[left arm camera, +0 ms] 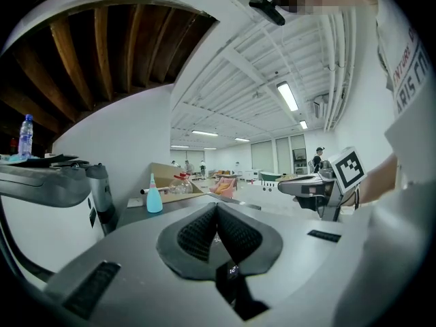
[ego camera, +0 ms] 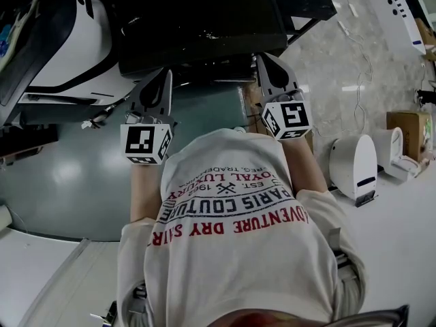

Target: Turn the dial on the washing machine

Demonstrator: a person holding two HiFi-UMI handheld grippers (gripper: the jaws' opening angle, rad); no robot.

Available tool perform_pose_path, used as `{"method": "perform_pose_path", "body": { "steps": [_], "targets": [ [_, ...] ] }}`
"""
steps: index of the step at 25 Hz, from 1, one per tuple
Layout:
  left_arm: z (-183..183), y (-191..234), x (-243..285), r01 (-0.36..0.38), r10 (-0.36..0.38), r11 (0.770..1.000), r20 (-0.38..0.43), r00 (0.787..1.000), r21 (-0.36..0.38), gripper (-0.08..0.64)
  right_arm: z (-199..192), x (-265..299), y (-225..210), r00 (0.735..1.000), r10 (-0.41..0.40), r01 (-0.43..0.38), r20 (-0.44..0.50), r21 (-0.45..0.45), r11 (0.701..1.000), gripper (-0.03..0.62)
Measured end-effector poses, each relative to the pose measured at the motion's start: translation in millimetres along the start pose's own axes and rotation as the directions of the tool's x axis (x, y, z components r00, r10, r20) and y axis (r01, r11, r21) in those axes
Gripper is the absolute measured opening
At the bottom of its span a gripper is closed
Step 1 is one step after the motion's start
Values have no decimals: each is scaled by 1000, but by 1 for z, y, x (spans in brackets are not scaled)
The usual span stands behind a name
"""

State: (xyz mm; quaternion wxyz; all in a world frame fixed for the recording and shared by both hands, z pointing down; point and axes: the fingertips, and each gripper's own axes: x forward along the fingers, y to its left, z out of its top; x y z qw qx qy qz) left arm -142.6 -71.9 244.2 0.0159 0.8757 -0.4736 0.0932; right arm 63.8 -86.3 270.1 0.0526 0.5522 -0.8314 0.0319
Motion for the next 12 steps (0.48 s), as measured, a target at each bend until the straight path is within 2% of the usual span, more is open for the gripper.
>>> {"method": "perform_pose_path", "body": {
  "steps": [12],
  "targets": [
    [-2, 3, -4, -6, 6, 1000, -12, 1000, 4, 15, 1, 2, 11, 1000, 16, -17, -16, -22, 1000, 28]
  ]
}}
